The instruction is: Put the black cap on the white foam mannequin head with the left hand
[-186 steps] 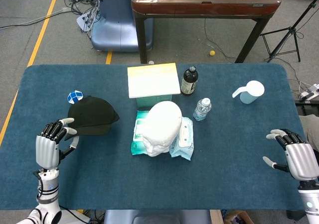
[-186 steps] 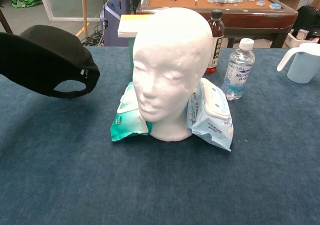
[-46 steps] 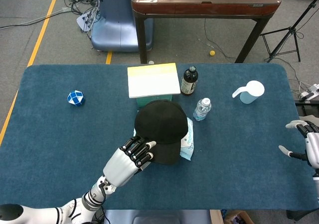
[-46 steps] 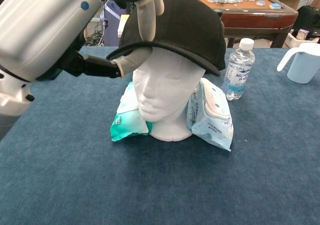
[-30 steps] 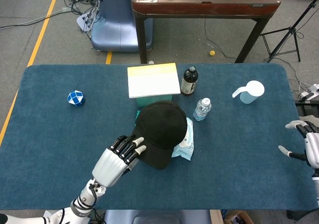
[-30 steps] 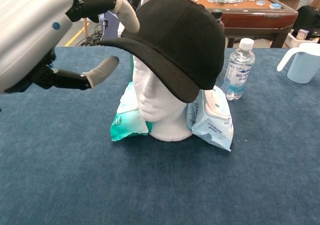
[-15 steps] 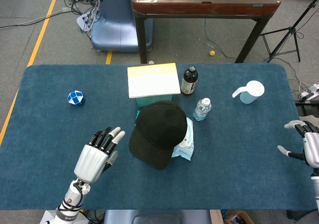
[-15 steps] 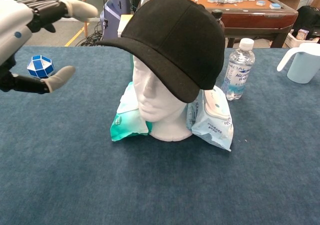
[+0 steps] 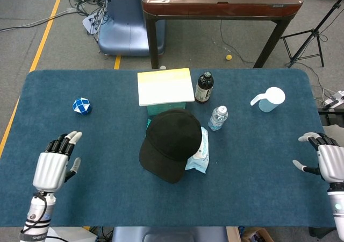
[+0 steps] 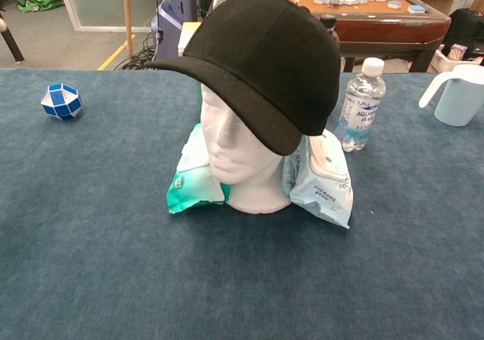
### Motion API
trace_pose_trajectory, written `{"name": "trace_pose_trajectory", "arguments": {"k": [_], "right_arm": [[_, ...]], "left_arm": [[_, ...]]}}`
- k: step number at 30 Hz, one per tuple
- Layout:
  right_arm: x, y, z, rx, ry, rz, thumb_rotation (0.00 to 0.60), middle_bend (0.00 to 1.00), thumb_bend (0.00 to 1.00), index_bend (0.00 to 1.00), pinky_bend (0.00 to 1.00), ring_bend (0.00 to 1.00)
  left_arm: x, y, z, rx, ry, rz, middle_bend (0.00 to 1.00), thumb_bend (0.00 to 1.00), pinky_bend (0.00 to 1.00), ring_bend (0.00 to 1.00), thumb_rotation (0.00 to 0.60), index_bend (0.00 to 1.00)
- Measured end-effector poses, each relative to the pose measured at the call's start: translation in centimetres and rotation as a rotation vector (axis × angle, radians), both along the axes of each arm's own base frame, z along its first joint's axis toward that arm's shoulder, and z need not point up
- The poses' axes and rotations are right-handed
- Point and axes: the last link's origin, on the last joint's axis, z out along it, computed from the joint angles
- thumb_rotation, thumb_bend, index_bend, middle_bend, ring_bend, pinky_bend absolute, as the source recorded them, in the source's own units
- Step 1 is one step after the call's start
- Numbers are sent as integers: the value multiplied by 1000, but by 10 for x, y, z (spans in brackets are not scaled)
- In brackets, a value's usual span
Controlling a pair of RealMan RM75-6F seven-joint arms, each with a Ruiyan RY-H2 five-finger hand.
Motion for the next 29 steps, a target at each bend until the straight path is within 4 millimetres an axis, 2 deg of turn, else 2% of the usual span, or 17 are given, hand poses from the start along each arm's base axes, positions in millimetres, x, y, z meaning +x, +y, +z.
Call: {"name": "trace_pose_trajectory", "arguments": {"k": [6, 10, 15, 18, 22, 29], "right_arm": [[6, 2, -9, 29, 33, 15, 600, 301, 44, 353, 265, 210], [9, 4, -15, 46, 64, 22, 600, 301, 45, 353, 265, 210], [16, 7, -22, 45, 121, 47, 600, 301, 44, 353, 265, 210], [23, 11, -27, 45, 136, 86, 600, 301, 44, 353, 265, 210], [29, 15, -34, 62, 138, 132, 600, 301, 44, 353, 265, 209], [24, 11, -32, 67, 131, 108, 600, 301, 44, 353, 265, 210]], "left_arm": [[-31, -15, 25, -27, -32, 106, 185, 345, 268, 186, 600, 112], [-42, -24, 35, -5, -71, 126, 185, 345, 268, 194, 600, 174], [-63, -35, 49, 34, -91, 167, 185, 345, 268, 195, 600, 179], [-70, -34, 56, 45, -77, 202, 185, 345, 268, 195, 600, 179], [-78, -33, 58, 35, -64, 244, 189, 345, 268, 197, 600, 179], [-87, -26, 52, -1, -50, 302, 196, 345, 268, 202, 600, 179]]}}
